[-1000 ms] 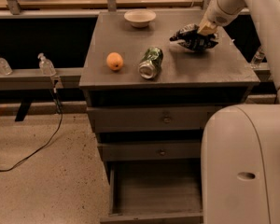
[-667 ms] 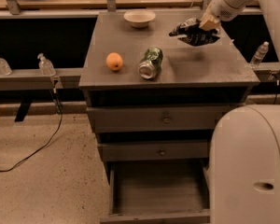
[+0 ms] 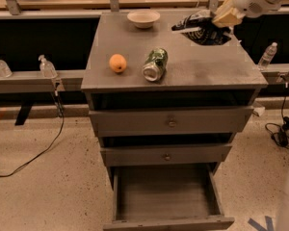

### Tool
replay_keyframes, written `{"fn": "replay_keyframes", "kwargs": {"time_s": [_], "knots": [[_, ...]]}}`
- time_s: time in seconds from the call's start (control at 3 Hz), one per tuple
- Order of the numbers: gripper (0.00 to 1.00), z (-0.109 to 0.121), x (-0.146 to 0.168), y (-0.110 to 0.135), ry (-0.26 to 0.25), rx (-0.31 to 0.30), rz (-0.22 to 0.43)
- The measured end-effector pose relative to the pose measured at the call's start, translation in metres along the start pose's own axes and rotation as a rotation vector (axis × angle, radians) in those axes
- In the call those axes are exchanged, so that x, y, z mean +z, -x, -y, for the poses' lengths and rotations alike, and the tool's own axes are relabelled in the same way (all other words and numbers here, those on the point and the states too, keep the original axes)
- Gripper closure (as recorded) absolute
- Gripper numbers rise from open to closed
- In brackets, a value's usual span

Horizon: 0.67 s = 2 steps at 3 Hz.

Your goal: Place blue chip bag into bottom drawer

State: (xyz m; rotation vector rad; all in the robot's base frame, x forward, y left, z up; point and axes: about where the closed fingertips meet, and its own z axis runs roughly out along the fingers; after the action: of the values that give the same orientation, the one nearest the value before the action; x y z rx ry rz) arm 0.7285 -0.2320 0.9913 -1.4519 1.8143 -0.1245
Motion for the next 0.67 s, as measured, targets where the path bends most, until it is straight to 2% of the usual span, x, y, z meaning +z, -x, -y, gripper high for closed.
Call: {"fn": "replay_keyframes", "kwargs": {"time_s": [0.33, 0.67], "knots": [[1.00, -0.014, -0.056, 0.005, -0.096, 0.125, 0.056], [1.00, -0.036, -0.039, -0.008, -0.053, 0.158, 0.044]]}}
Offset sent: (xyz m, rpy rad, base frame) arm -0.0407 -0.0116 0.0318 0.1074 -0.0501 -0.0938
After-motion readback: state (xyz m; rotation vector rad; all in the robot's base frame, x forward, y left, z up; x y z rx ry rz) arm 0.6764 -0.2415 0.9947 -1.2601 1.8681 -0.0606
